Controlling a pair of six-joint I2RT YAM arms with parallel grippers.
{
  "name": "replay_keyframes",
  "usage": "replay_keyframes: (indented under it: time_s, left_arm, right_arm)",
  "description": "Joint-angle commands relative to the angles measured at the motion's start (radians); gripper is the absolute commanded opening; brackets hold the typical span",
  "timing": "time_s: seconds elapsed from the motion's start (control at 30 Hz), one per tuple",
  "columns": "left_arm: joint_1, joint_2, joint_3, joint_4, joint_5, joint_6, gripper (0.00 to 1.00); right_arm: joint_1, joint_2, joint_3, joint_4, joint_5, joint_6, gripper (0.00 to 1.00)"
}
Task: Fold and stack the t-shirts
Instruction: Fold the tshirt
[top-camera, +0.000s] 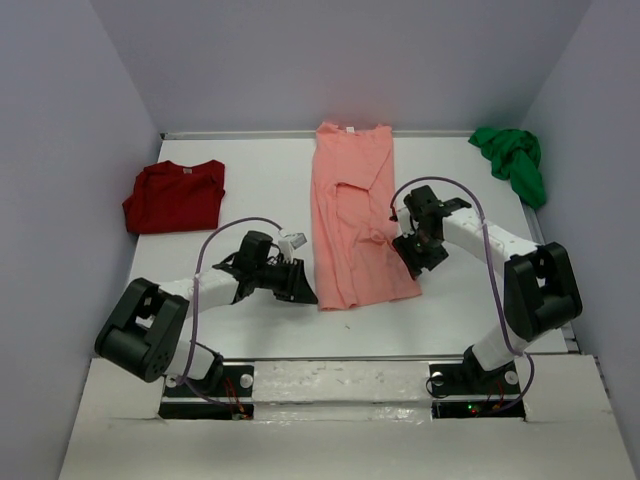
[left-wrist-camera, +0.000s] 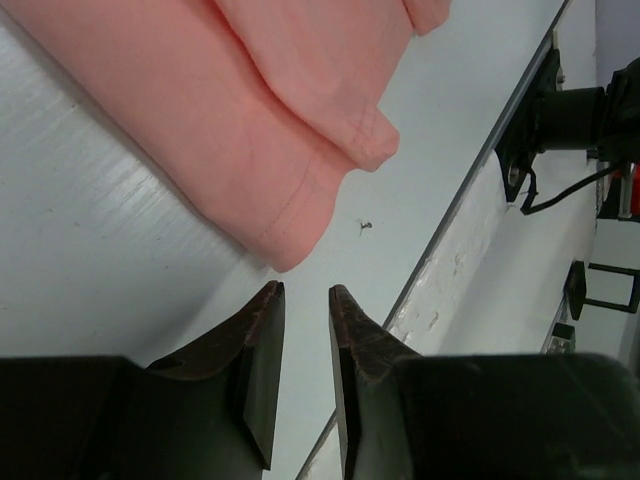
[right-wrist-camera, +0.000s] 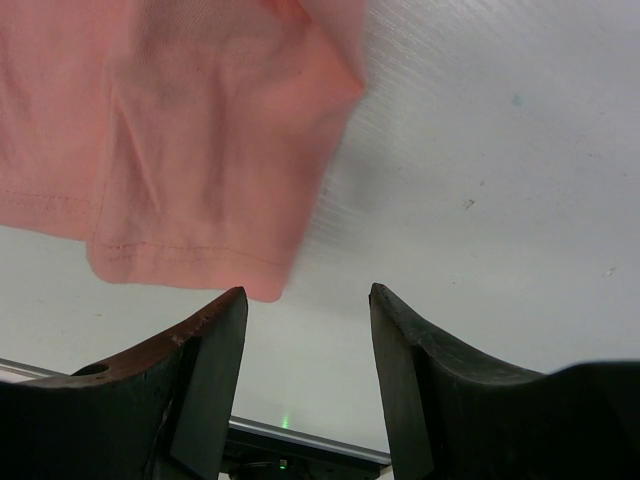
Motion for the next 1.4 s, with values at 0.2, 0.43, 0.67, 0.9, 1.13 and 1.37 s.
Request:
replay_keyframes:
  time_s: [0.2,0.43,0.67,0.9,1.13,1.37]
  left_arm:
    - [-0.055,0.078,0.013,-0.041,-0.043,-0.005,0.40]
    - [-0.090,0.167,0.051,-0.044,-0.046,-0.013,0.46]
    - [-0.092,0.213,0.083,-0.021,-0.049,-0.027,0.42]
    - [-0.092,0.210,0.082,-0.018,-0.075,-0.025,0.46]
    - [-0.090,0.198,0.080,-0.017,-0.106,-0.019,0.49]
    - [-0.092,0.287,0.132,-0.014,-0.103,-0.011,0.49]
  right_arm:
    - [-0.007,-0.056,0.006,0.032,0.019,0.007,0.58]
    - [-0.007,-0.073,-0.002,0.043,0.057,0.004,0.58]
    - [-0.007,-0.081,-0.002,0.040,0.048,-0.002,0.59]
    - [-0.007,-0.076,-0.002,0.040,0.048,-0.010,0.59]
    - [-0.007,-0.070,0.003,0.031,0.033,-0.021,0.59]
    - [-0.007,-0.073,0.006,0.023,0.033,-0.025,0.59]
